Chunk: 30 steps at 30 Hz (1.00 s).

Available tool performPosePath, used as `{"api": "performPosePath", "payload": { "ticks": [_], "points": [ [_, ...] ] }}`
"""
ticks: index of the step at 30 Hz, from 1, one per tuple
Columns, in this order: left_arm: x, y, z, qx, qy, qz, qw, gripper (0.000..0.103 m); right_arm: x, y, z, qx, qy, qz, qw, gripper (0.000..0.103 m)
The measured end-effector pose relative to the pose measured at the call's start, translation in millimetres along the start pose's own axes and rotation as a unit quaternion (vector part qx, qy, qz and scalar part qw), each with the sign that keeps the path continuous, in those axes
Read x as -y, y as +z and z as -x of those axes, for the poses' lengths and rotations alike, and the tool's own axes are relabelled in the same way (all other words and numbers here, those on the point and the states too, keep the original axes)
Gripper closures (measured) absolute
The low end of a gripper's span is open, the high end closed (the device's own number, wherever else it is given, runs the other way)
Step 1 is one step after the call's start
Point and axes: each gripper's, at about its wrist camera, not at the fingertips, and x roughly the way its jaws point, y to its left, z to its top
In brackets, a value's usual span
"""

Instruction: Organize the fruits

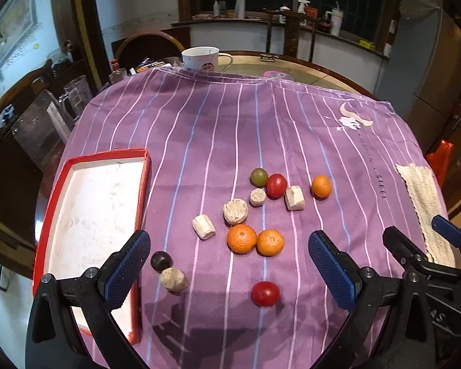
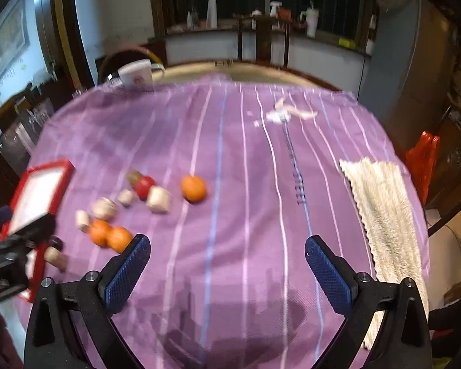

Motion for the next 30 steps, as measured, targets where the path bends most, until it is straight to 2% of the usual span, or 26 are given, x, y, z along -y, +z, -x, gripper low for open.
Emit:
{"api": "performPosePath", "payload": {
  "ticks": [6,13,16,22,25,30],
  "points": [
    [-22,8,12,0.005,-0.021,-0.025,0.9995,0.0,-35,5,30,0.004,-0.008,-0.009,1.0,0.001],
    [-41,11,13,0.005,-0.032,-0.041,0.9987,0.0,-60,5,39,0.001,-0.023,-0.014,1.0,0.001],
    [-46,10,9,-0.008,-0.043,-0.036,0.9984,0.0,-63,6,39,-0.004,-0.023,-0.016,1.0,0.001],
    [-45,5,6,-0.023,-0.035,-0.032,0.9986,0.0,-62,4,37,-0.005,-0.011,-0.015,1.0,0.001],
    [-46,4,2,-0.038,-0.047,-0.023,0.9979,0.0,-57,3,33,-0.009,0.001,-0.02,1.0,0.001],
    [-54,4,2,-0.03,-0.035,-0.013,0.9988,0.0,-38,-2,24,-0.012,0.004,-0.023,1.0,0.001]
  ]
}}
